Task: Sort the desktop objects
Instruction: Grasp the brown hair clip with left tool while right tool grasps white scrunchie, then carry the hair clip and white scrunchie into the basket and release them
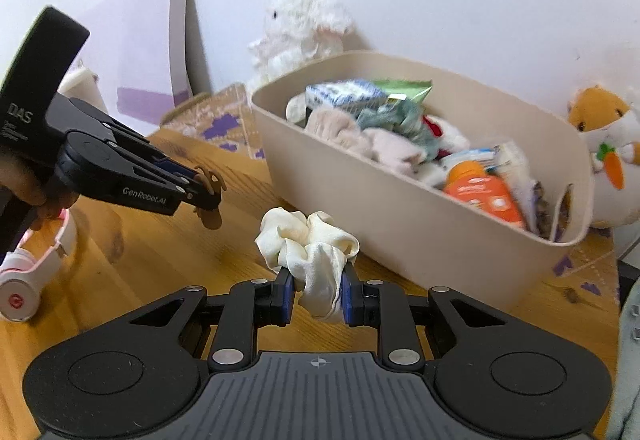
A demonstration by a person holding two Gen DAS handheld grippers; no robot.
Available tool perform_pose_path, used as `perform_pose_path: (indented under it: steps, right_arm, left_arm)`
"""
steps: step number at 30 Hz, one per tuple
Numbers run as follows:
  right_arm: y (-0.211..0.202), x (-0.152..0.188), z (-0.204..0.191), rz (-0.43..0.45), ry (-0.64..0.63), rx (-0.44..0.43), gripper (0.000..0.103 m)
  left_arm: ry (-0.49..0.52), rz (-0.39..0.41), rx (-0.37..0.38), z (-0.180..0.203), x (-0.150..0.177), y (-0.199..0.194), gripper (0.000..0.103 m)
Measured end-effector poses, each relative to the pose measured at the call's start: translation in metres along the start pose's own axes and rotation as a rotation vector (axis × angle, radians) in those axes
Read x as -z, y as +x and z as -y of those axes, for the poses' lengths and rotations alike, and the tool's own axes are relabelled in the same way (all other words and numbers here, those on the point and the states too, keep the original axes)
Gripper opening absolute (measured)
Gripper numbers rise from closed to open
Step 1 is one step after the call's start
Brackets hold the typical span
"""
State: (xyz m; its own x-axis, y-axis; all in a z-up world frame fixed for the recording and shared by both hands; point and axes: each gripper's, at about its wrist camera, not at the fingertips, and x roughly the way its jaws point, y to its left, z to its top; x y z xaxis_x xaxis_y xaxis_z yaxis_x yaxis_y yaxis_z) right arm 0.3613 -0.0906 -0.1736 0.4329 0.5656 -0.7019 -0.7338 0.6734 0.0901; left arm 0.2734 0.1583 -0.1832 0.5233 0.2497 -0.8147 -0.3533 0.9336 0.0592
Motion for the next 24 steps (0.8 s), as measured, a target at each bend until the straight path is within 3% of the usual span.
perform_pose_path:
  steps: [11,17,24]
  right_arm:
    - [-0.065,-0.02,0.028,0.111,-0.044,0.041,0.021]
    - [-0.081,-0.044,0.047,0.187,-0.054,0.092,0.021]
    - [-0.08,-0.072,0.072,0.253,-0.042,0.164,0.021]
  left_arm:
    - [0.053,0.14,0.013,0.012,-0.03,-0.056,0.02]
    - [0.071,0.219,0.023,0.02,-0.062,-0.076,0.02]
    - [0.078,0.276,0.042,0.037,-0.105,-0.073,0.02]
